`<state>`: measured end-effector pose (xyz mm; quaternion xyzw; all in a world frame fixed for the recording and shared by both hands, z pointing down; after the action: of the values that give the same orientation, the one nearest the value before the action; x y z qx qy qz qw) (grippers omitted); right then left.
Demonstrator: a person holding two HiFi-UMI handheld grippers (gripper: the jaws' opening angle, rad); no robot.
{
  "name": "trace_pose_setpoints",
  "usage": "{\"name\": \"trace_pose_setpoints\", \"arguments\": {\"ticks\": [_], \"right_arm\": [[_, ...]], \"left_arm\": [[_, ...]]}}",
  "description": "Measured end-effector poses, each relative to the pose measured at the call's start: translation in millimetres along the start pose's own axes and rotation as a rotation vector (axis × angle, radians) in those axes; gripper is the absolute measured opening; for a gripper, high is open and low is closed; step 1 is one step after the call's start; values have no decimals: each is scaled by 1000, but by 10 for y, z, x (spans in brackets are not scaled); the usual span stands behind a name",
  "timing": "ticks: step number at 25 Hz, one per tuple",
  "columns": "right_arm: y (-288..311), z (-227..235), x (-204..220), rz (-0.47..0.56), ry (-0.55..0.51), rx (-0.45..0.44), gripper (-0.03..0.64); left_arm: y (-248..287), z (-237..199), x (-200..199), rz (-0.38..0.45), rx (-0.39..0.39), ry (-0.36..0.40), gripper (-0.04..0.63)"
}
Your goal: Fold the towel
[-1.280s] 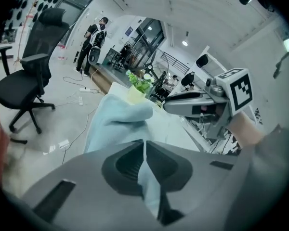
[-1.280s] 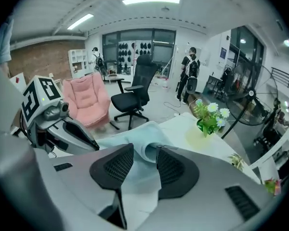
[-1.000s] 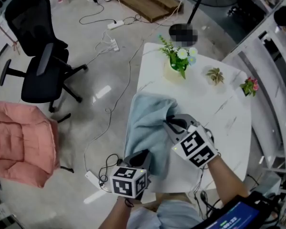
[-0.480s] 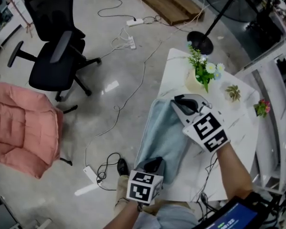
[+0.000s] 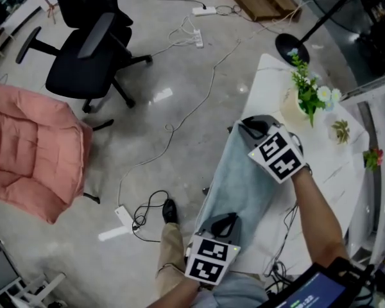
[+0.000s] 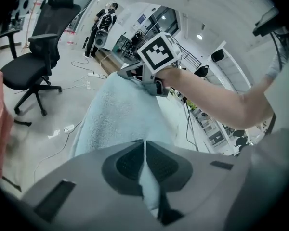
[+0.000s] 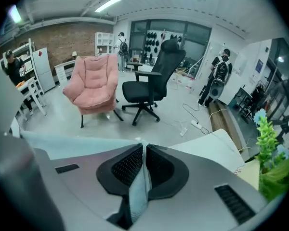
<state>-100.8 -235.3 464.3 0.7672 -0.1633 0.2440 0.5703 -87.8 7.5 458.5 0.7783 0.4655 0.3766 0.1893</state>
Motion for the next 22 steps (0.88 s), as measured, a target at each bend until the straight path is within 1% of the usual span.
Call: {"name": "trace_pose_setpoints", "arguments": {"ticks": [2,4,5,6,7,8,10,12,13,17,19,21,22], "right_arm": [[57,24,33,21,59,-13,41],[70,58,13,65,118,-55,59],[38,95,-18,95,154,-80,98],[-37,154,-63,133,196,-95,158],[-155,234,-119,175,236,-93,190],[-299,321,-170,215,266,-70,192],[-586,447,-206,268,290,0,192],[-791,437,-119,270,293,36,179],[-848,376,-32,250,290,30,159],[-842,-20,455,124,235,-38,146],[-851,-210,557,123,182,-53,140],[-849,-386,587,142,156,-95,140],[-814,-459,626,134,143,-116,146]], "left_arm": [[-7,-13,-2,-1,-3,-5,21],[-10,-36,9,-1,-4,-11,21],[-9,-46,12,-3,-4,-13,21],[-8,-54,11,-7,-2,-12,21],[-8,-60,6,-11,0,-13,21],[-10,-66,-1,-15,3,-15,21],[-14,-82,-1,-20,5,-24,21],[-16,-101,8,-25,0,-29,21],[-17,-104,9,-27,-3,-31,21],[-20,-83,3,-40,-19,-35,18],[-12,-71,-12,-37,-21,-35,17],[-6,-68,-20,-41,-29,-33,15],[-6,-68,-16,-44,-38,-28,15]]}}
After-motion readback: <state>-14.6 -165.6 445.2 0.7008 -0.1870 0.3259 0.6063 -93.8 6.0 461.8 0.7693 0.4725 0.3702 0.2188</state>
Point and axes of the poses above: the fingertips, and each gripper's own axes: y forward along the fingers, z to its right, x out of its underside, the point moved 5 cm from there along -y, backward along the fingers, and after that the axes turned 7 degrees about -y, right-handed, at the moved point
